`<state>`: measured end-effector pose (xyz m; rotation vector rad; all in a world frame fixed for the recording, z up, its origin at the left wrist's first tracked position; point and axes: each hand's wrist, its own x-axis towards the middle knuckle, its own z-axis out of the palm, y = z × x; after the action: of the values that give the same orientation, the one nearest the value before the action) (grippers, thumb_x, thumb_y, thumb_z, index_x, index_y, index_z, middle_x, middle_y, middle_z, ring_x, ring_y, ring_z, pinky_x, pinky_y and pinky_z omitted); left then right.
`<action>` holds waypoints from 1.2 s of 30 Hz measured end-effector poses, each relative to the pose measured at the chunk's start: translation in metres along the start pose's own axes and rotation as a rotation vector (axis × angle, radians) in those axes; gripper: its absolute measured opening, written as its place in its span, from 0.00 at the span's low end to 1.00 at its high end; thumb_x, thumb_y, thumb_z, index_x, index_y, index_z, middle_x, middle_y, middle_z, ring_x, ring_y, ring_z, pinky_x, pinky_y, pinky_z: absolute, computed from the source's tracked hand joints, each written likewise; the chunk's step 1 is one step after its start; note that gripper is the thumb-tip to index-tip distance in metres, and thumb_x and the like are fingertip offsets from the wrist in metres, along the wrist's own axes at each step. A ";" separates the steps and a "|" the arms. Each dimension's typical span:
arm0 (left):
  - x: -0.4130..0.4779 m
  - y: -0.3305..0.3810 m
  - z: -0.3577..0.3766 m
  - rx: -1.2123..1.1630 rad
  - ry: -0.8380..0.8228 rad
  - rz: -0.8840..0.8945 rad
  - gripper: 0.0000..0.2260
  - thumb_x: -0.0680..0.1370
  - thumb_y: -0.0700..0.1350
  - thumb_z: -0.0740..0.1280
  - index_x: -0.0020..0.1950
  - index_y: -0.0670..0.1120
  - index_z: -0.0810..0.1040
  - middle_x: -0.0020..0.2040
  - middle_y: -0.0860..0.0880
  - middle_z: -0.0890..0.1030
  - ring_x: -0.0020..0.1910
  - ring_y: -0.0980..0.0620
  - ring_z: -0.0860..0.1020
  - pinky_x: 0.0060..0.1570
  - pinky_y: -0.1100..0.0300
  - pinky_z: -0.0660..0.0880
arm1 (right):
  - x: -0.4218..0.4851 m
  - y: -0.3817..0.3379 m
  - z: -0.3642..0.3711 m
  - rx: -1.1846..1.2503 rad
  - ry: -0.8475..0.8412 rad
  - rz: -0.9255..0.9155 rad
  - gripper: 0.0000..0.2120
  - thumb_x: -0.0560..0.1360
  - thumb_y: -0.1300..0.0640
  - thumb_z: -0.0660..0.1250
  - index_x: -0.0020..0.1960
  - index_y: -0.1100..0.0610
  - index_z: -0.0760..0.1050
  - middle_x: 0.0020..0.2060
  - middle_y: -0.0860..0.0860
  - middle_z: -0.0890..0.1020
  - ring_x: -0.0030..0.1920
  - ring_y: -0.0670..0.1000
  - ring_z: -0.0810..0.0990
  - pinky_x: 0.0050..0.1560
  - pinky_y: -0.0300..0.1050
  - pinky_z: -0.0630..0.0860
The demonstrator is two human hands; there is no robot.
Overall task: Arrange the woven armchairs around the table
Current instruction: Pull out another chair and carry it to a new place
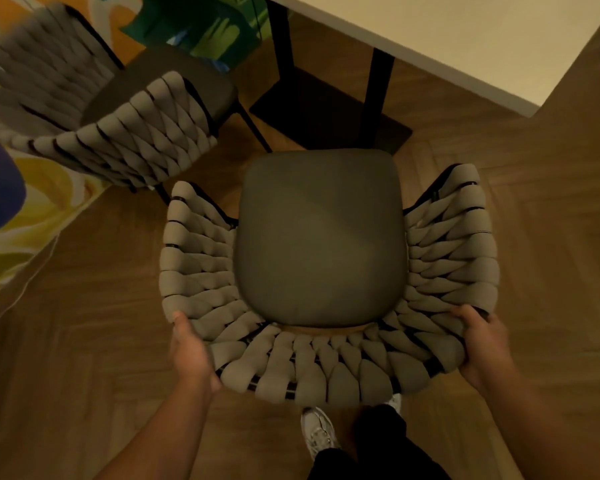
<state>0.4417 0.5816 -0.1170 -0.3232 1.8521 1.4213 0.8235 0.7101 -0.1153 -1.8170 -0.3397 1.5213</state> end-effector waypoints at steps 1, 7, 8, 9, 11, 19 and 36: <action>0.007 0.008 0.003 0.006 0.005 0.008 0.31 0.74 0.72 0.62 0.68 0.54 0.78 0.62 0.46 0.84 0.59 0.41 0.83 0.57 0.33 0.78 | -0.001 0.002 0.006 0.016 0.001 -0.001 0.16 0.78 0.61 0.67 0.65 0.58 0.76 0.56 0.59 0.84 0.55 0.62 0.83 0.58 0.65 0.79; 0.041 0.044 0.015 0.068 -0.003 0.034 0.29 0.77 0.69 0.61 0.69 0.52 0.77 0.62 0.45 0.83 0.59 0.40 0.82 0.60 0.35 0.77 | 0.001 0.018 0.032 0.029 0.019 -0.011 0.16 0.77 0.58 0.68 0.64 0.55 0.77 0.55 0.58 0.85 0.53 0.61 0.85 0.55 0.67 0.81; 0.046 0.050 0.017 0.075 -0.009 0.033 0.29 0.77 0.69 0.61 0.69 0.51 0.77 0.62 0.45 0.83 0.60 0.40 0.82 0.60 0.35 0.77 | 0.000 0.020 0.036 0.020 0.027 -0.007 0.16 0.76 0.58 0.69 0.63 0.54 0.78 0.54 0.58 0.85 0.53 0.61 0.85 0.55 0.67 0.81; 0.050 0.056 0.019 0.082 -0.017 0.022 0.30 0.77 0.69 0.61 0.69 0.51 0.77 0.63 0.45 0.82 0.60 0.40 0.82 0.60 0.35 0.77 | -0.001 0.021 0.040 0.014 0.037 -0.002 0.16 0.75 0.57 0.69 0.62 0.54 0.78 0.54 0.58 0.85 0.53 0.62 0.85 0.54 0.67 0.81; 0.057 0.067 0.027 0.102 -0.043 0.004 0.30 0.78 0.69 0.60 0.71 0.50 0.76 0.63 0.45 0.82 0.60 0.40 0.81 0.58 0.38 0.78 | -0.002 0.020 0.049 0.027 0.050 0.008 0.16 0.74 0.57 0.70 0.61 0.52 0.79 0.55 0.58 0.85 0.53 0.62 0.85 0.54 0.67 0.81; 0.092 0.111 0.047 0.145 -0.143 -0.009 0.29 0.77 0.70 0.59 0.69 0.52 0.78 0.62 0.45 0.83 0.60 0.40 0.82 0.59 0.33 0.76 | -0.022 0.017 0.090 0.125 0.109 0.059 0.14 0.77 0.61 0.67 0.62 0.52 0.76 0.54 0.57 0.84 0.53 0.61 0.84 0.57 0.63 0.80; 0.198 0.228 0.112 0.469 -0.357 0.004 0.32 0.73 0.73 0.63 0.70 0.54 0.76 0.61 0.46 0.83 0.58 0.41 0.82 0.57 0.33 0.77 | -0.080 0.076 0.202 0.406 0.359 0.095 0.19 0.77 0.61 0.67 0.67 0.53 0.74 0.57 0.57 0.83 0.56 0.60 0.83 0.59 0.65 0.79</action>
<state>0.2150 0.8106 -0.1021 0.1599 1.8126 0.9306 0.5952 0.6804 -0.1135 -1.7445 0.2169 1.1847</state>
